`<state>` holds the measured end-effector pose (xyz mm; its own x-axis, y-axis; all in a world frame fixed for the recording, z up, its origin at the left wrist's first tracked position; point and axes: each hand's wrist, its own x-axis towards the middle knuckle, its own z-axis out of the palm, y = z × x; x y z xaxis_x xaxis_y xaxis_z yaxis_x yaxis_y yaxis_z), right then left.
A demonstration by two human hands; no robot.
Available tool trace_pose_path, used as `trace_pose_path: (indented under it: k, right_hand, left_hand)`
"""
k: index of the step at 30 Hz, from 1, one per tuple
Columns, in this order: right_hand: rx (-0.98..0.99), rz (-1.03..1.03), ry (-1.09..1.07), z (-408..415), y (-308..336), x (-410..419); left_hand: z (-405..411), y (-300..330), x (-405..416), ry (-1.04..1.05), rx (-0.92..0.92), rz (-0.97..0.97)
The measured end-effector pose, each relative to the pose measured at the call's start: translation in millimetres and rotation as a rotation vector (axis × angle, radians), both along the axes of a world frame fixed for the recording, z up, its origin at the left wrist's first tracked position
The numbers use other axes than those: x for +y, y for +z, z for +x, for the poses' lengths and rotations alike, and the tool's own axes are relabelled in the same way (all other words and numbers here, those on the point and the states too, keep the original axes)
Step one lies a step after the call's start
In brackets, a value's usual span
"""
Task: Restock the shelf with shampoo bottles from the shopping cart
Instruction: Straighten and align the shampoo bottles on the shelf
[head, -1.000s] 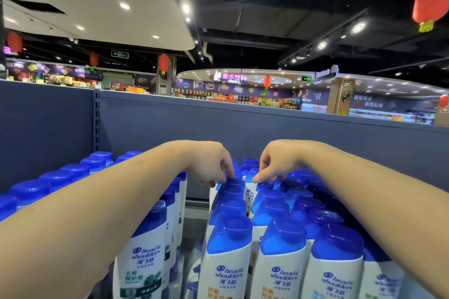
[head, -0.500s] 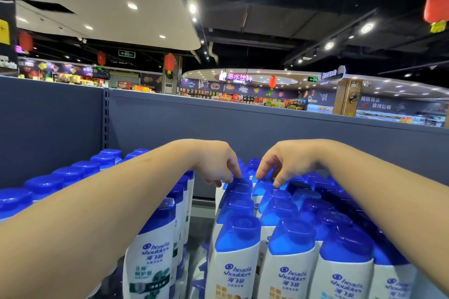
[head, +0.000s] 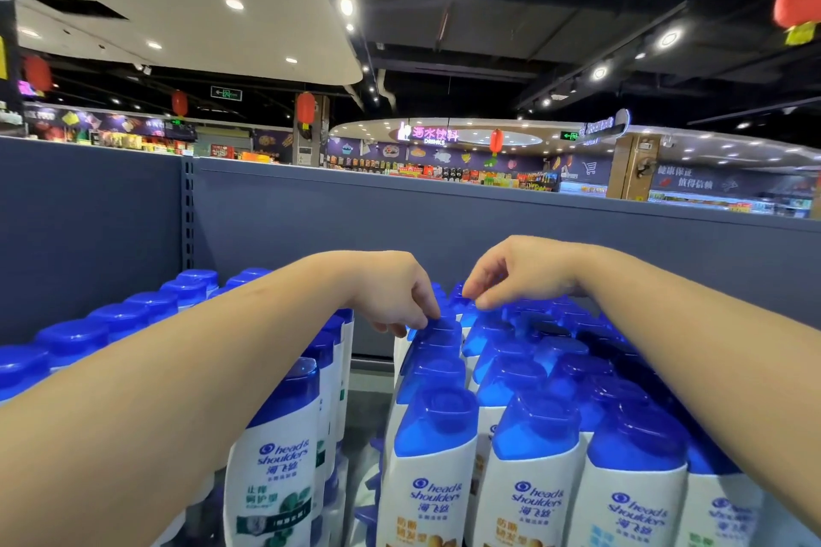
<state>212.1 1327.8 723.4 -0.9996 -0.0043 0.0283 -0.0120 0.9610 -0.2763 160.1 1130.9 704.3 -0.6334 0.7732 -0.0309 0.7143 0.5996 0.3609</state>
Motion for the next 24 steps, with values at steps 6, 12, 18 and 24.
trace_pose_path:
  k: [6,12,18,24]
  right_hand:
    - [-0.092,0.28,-0.143,-22,-21,5]
    - [-0.107,0.268,-0.113,-19,-16,8]
    - [-0.157,0.206,-0.049,-14,-10,13]
    - [-0.161,0.213,-0.025,-12,-10,16]
  left_hand:
    - [-12,-1,0,0.052,0.201,0.135]
    - [-23,3,-1,0.14,0.204,0.079]
    - [-25,-4,1,0.138,0.152,-0.02]
    - [-19,-1,0,0.108,0.161,-0.032]
